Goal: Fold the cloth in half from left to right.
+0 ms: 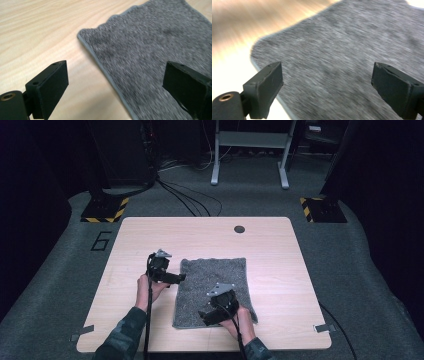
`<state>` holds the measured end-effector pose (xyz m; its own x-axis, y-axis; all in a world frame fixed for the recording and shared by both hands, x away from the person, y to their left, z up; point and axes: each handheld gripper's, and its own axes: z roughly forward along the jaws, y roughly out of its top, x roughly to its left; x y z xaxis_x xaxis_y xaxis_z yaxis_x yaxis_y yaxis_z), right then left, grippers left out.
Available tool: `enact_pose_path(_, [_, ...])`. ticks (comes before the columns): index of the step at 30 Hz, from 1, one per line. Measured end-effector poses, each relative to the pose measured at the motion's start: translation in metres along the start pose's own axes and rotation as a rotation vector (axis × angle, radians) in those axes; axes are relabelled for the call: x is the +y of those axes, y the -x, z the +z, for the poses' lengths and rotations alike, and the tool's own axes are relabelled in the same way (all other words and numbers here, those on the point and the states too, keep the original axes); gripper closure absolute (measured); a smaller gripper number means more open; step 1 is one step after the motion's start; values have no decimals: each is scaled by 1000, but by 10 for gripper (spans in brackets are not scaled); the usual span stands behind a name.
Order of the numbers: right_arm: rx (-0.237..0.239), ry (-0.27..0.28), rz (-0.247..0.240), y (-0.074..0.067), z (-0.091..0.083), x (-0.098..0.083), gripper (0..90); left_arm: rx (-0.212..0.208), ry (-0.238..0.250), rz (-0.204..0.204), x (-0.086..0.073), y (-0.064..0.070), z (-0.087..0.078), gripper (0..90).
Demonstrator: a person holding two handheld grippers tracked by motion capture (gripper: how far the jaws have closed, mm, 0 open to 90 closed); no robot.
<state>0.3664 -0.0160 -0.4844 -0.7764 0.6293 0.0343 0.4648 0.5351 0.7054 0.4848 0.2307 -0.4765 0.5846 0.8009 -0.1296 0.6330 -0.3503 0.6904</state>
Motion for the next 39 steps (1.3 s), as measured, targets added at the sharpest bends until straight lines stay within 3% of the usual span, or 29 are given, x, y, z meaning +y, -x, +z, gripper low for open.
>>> enact_pose_path(5, [50,-17,-41,-23,15,12,118,6,-20,-19,11,-12,20,90])
enact_pose_path(8, [66,-22,-50,-29,21,14,135,-5,-30,-54,16,-18,31,91])
enact_pose_path(12, [92,-40,-82,-43,32,18,168,5,-42,-55,20,-22,44,115])
enact_pose_path(15, [102,-51,-106,-54,38,21,250,8,-46,-76,23,-25,51,140])
enact_pose_path(16, [106,-44,-123,-57,41,22,280,11,-45,-57,24,-27,53,146])
enact_pose_path(22, [109,-63,-162,-79,51,27,447,44,-53,-54,28,-28,62,250])
enact_pose_path(24, [103,-68,-175,-82,54,27,516,41,-54,-35,30,-29,63,321])
enact_pose_path(26, [89,-84,-159,-85,56,27,576,42,-56,-28,31,-29,64,338])
enact_pose_path(29, [78,-90,-158,-85,60,26,680,48,-61,-14,32,-27,68,446])
enact_pose_path(36, [75,-105,-185,-84,63,22,778,59,-66,12,31,-24,70,586])
enact_pose_path(37, [79,-87,-144,-85,63,21,795,66,-67,19,31,-23,70,625])
enact_pose_path(39, [90,-94,-148,-83,63,21,802,78,-64,37,30,-22,69,656])
